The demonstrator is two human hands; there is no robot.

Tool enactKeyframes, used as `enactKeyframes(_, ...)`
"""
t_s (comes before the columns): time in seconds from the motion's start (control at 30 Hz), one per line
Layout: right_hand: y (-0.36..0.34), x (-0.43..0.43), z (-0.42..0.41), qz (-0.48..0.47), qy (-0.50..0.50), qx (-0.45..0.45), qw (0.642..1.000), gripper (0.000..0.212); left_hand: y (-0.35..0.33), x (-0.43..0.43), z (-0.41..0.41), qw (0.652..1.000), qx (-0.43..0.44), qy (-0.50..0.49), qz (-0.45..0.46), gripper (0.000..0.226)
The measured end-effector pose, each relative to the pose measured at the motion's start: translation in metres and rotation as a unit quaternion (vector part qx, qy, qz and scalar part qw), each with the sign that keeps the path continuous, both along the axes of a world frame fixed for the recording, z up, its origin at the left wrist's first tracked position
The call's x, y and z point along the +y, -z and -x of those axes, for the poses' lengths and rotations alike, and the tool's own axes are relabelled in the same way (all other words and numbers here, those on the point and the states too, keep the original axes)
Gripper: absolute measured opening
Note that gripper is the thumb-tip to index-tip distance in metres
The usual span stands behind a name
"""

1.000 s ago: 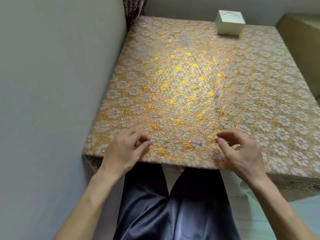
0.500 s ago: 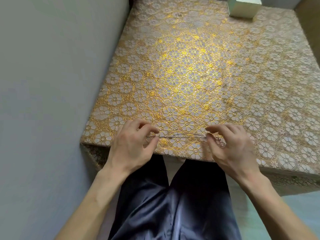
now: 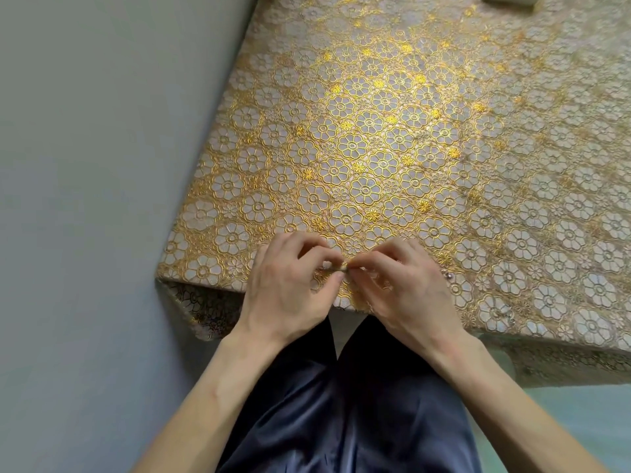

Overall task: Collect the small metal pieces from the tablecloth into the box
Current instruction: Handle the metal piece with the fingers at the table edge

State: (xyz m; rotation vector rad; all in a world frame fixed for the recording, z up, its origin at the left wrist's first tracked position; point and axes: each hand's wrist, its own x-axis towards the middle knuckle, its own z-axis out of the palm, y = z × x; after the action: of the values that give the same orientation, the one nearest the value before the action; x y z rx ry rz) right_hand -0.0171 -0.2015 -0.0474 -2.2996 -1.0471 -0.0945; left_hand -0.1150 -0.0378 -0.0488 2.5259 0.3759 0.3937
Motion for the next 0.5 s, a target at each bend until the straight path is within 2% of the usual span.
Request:
enactKeyframes(0.2,0.007,0.004,0.004,0.018,0.007,-0.021,1.000,0.019,0.000,-0.002,-0.002,1.000,-0.006,-0.015,0.009,0.020)
enactKeyframes(0.37,0.011,0.001,0.004,-0.004,0.002,0.010,1.000,0.024,-0.002,-0.006,-0.003,1.000,0.001,-0.022,0.008,0.020)
enactKeyframes(0.5,0.013,-0.002,0.005,-0.028,-0.002,0.017,0.999,0.017,-0.002,-0.009,-0.003,1.000,-0.014,-0.025,0.013,0.014)
